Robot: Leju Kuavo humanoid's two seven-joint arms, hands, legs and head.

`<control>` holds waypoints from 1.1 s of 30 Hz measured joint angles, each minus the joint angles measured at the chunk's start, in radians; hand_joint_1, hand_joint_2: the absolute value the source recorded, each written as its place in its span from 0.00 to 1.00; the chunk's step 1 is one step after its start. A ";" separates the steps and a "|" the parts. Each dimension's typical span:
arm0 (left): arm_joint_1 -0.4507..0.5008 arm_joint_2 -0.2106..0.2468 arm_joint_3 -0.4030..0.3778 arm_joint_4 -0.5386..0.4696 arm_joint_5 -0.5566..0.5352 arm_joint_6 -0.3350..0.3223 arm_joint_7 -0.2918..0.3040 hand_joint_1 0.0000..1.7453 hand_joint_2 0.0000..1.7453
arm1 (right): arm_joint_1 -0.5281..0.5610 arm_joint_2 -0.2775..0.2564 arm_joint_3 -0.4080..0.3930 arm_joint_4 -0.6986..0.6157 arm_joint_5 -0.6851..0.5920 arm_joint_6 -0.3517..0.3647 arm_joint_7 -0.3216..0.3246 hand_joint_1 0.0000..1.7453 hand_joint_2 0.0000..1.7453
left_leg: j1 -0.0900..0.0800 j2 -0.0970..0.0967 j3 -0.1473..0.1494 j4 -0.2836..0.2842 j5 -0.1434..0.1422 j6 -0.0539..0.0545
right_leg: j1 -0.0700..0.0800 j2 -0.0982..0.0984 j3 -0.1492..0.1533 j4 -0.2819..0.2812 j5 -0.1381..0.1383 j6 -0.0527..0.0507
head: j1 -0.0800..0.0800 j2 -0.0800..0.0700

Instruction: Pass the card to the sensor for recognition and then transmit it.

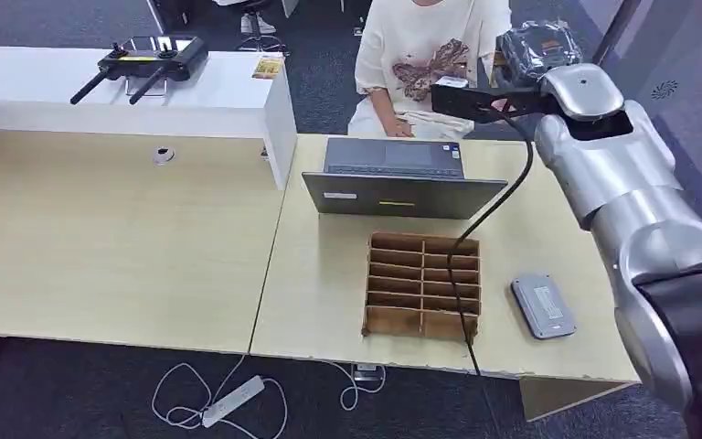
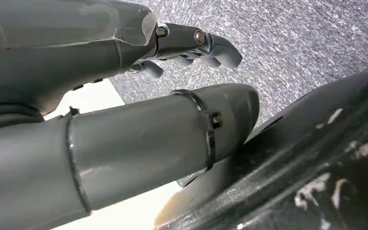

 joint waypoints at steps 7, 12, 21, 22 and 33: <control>0.000 0.001 0.000 0.000 -0.022 -0.002 0.006 0.00 0.00 | -0.013 0.000 -0.038 0.028 -0.053 0.073 0.029 1.00 1.00 | 0.000 0.000 0.000 0.000 0.000 0.000 | 0.000 0.000 0.000 0.000 0.000 0.000 | 0.000 0.000; 0.000 0.001 0.000 0.000 -0.022 -0.007 0.006 0.00 0.00 | -0.014 -0.001 -0.062 0.045 -0.064 0.072 0.031 1.00 1.00 | 0.000 0.000 0.000 0.000 0.000 0.000 | 0.000 0.000 0.000 0.000 0.000 0.000 | 0.000 0.000; 0.000 0.001 0.000 0.000 -0.034 -0.008 0.006 0.00 0.00 | -0.014 -0.008 -0.084 0.059 -0.069 0.068 0.031 0.00 1.00 | 0.000 0.000 0.000 0.000 0.000 0.000 | 0.000 0.000 0.000 0.000 0.000 0.000 | 0.000 0.000; 0.000 0.001 0.000 0.000 -0.037 -0.008 0.006 0.00 0.00 | -0.014 -0.010 -0.088 0.060 -0.070 0.066 0.031 0.00 1.00 | 0.000 0.000 0.000 0.000 0.000 0.000 | 0.000 0.000 0.000 0.000 0.000 0.000 | 0.000 0.000; 0.000 0.001 0.000 0.000 -0.046 -0.008 0.006 0.00 0.00 | -0.014 -0.034 -0.159 0.063 -0.177 0.058 -0.010 0.00 1.00 | 0.000 0.000 0.000 0.000 0.000 0.000 | 0.000 0.000 0.000 0.000 0.000 0.000 | 0.000 0.000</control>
